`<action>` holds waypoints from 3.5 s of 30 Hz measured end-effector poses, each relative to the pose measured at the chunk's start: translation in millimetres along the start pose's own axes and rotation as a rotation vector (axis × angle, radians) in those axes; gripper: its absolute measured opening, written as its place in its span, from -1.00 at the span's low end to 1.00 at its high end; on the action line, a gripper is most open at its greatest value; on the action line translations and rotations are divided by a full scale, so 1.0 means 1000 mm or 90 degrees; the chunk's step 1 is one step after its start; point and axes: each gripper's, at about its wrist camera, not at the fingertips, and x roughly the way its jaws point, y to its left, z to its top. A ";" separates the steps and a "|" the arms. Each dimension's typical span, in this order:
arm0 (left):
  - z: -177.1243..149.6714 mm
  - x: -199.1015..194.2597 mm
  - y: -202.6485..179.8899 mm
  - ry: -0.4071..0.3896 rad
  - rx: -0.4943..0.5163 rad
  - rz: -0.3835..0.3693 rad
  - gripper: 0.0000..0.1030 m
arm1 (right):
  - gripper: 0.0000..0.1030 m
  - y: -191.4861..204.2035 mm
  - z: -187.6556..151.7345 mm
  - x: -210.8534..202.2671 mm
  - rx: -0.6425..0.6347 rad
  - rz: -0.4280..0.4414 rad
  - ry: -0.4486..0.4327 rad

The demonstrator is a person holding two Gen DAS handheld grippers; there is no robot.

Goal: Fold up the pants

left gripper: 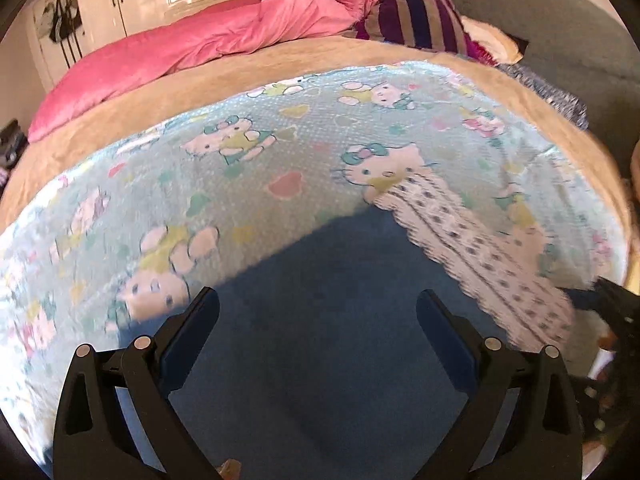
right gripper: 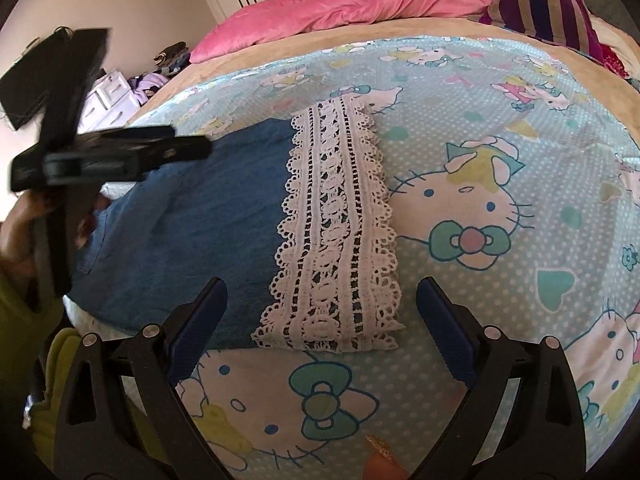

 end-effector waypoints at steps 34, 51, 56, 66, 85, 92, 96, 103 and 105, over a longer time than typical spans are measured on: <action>0.021 0.049 -0.010 0.009 -0.013 -0.153 -0.86 | -0.49 0.039 0.024 0.008 -0.058 0.116 -0.060; -0.037 -0.009 0.090 -0.078 -0.185 -0.186 -0.80 | -0.52 0.168 0.027 0.026 -0.316 0.140 -0.045; -0.085 -0.025 0.146 -0.088 -0.326 -0.191 -0.62 | -0.52 0.205 0.004 0.040 -0.413 0.102 -0.019; -0.144 -0.045 0.205 -0.152 -0.482 -0.258 -0.13 | -0.52 0.261 -0.037 0.052 -0.604 0.038 -0.002; -0.160 -0.035 0.214 -0.164 -0.542 -0.388 0.24 | 0.06 0.263 -0.046 0.020 -0.608 0.124 0.023; -0.164 -0.028 0.215 -0.166 -0.574 -0.473 0.37 | 0.11 0.226 0.007 0.010 -0.446 0.138 -0.006; -0.165 -0.029 0.215 -0.159 -0.582 -0.467 0.38 | 0.21 0.217 0.018 -0.003 -0.415 0.185 -0.016; -0.162 -0.031 0.204 -0.117 -0.551 -0.414 0.45 | 0.23 0.209 0.036 0.013 -0.404 0.132 -0.018; -0.161 -0.030 0.201 -0.111 -0.547 -0.400 0.45 | 0.23 0.199 0.050 0.025 -0.387 0.113 -0.018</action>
